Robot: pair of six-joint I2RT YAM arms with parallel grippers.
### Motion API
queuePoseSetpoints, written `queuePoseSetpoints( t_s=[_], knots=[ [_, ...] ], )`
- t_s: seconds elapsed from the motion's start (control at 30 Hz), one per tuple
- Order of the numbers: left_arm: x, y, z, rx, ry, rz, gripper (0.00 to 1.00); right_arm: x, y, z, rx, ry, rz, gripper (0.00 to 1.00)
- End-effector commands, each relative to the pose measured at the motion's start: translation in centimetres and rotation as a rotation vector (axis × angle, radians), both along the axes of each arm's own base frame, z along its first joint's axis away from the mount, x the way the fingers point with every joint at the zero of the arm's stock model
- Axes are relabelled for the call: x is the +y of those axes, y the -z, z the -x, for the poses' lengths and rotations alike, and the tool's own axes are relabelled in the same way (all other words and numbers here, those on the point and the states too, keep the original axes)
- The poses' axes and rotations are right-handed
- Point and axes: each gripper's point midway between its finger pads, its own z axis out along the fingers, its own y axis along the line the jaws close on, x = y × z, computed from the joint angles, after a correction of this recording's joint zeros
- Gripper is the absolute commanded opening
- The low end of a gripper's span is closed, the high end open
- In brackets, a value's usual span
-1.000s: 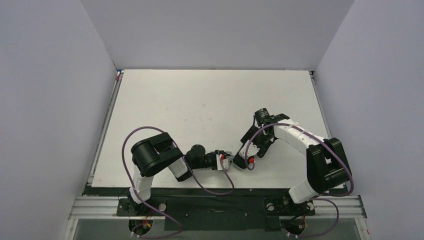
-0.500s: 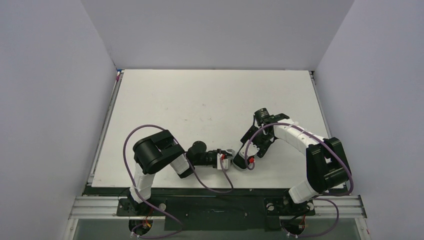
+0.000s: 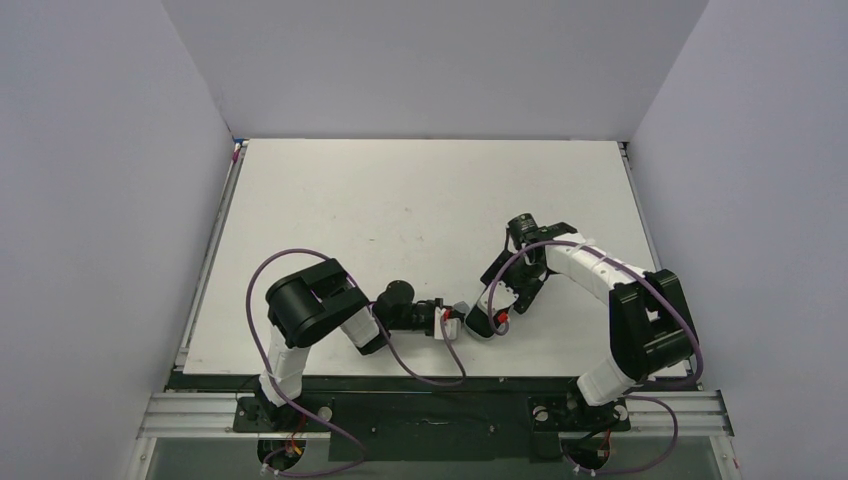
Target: Open the umbrella
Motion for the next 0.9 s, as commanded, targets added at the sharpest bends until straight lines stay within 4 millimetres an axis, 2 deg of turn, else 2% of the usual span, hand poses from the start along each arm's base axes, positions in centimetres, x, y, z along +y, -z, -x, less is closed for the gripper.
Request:
queuePoseSetpoints(
  t_s=[0.0, 0.17, 0.33, 0.53, 0.7, 0.87],
  knots=[
    [0.4, -1.2, 1.7, 0.0, 0.052, 0.034, 0.0, 0.2, 1.7, 2.4, 0.084, -0.203, -0.011, 0.36],
    [2.1, -0.7, 3.2, 0.016, 0.032, 0.017, 0.0, 0.0, 1.5, 1.8, 0.085, -0.126, 0.001, 0.28],
    [2.4, -0.5, 4.0, 0.038, 0.008, 0.008, 0.0, 0.1, 1.0, 1.1, 0.101, 0.03, 0.007, 0.19],
    [2.0, -0.8, 1.4, 0.141, -0.177, 0.037, 0.0, 2.0, -0.5, 0.9, 0.156, 0.274, -0.019, 0.16],
    [2.7, -1.3, 2.0, 0.183, -0.202, 0.05, 0.0, 3.0, -0.6, 0.8, 0.189, 0.467, -0.034, 0.09],
    [3.4, -2.3, 2.2, 0.225, -0.255, 0.081, 0.0, 4.1, -1.1, -1.5, 0.203, 0.76, -0.101, 0.06]
  ],
)
